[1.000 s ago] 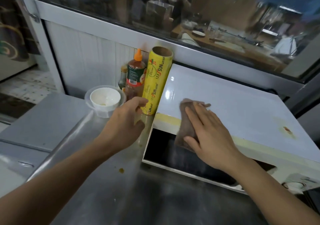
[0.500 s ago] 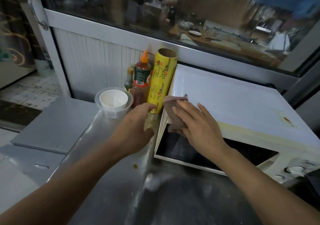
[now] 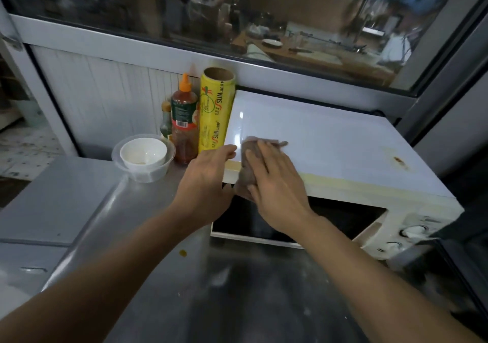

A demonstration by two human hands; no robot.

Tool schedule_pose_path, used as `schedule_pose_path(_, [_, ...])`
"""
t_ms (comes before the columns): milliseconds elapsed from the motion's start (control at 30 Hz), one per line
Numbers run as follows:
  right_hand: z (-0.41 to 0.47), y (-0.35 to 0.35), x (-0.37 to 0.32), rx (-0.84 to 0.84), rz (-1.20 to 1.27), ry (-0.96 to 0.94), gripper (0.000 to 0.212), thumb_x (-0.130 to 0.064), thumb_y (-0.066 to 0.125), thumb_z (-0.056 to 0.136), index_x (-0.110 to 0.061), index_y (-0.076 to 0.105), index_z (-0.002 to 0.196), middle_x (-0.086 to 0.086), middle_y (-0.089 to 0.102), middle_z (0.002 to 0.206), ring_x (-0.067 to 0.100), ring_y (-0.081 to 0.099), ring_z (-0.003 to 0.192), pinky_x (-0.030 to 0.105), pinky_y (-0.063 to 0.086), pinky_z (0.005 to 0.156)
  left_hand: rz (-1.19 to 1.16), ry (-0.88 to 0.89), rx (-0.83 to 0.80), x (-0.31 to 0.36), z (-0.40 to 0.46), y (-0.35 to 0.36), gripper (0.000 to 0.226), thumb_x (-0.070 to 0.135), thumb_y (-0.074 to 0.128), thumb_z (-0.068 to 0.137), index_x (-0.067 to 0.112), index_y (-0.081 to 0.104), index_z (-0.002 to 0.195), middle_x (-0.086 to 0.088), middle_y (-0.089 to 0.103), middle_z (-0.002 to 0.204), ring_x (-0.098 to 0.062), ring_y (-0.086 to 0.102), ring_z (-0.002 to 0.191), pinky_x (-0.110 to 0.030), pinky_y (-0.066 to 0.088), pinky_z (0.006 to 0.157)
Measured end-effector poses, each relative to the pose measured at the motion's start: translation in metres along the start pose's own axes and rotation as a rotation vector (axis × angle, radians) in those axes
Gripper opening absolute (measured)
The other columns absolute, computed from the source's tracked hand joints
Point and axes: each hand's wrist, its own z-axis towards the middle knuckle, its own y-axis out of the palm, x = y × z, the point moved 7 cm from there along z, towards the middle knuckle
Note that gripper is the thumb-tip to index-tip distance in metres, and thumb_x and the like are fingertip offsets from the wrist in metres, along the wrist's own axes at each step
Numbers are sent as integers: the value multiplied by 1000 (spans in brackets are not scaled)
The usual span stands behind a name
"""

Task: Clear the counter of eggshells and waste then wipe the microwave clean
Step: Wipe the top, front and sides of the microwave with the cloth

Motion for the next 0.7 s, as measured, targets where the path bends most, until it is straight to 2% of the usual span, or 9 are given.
schedule_pose_path(67, [0, -1, 3, 27, -22, -40, 64, -27, 55, 89, -12, 28, 145, 15, 25, 153, 30, 23, 141, 39, 12, 115, 67, 7, 29, 6, -1, 2, 54, 7, 65, 75, -1, 51, 127, -18, 58, 123, -35, 51, 117, -48, 41, 98])
schedule_pose_path(200, [-32, -9, 56, 22, -61, -44, 63, -31, 53, 90, -14, 28, 146, 8, 26, 153, 24, 26, 140, 38, 2, 113, 231, -101, 64, 21, 4, 12, 53, 4, 63, 70, 10, 56, 122, -9, 58, 121, -30, 46, 118, -43, 31, 97])
schedule_pose_path(367, [-77, -20, 129, 5, -35, 40, 62, -28, 56, 89, -16, 31, 145, 6, 29, 152, 23, 29, 140, 38, 2, 114, 307, -9, 7, 76, 18, 51, 46, 13, 60, 76, 17, 57, 121, -1, 53, 131, -23, 41, 127, -45, 27, 105])
schedule_pose_path(533, [-111, -26, 188, 4, -55, 90, 64, -30, 55, 90, -19, 27, 146, 3, 24, 154, 19, 25, 141, 33, -7, 113, 265, 59, -49, 126, 36, 99, 42, 25, 52, 88, 26, 49, 131, 6, 44, 141, -16, 32, 132, -41, 19, 111])
schedule_pose_path(700, [-146, -35, 246, 34, -47, 158, 63, -27, 56, 88, -16, 31, 145, 4, 29, 153, 21, 30, 139, 40, 4, 114, 241, 91, -85, 166, 46, 138, 41, 30, 50, 89, 28, 48, 130, 7, 46, 139, -17, 33, 130, -40, 19, 109])
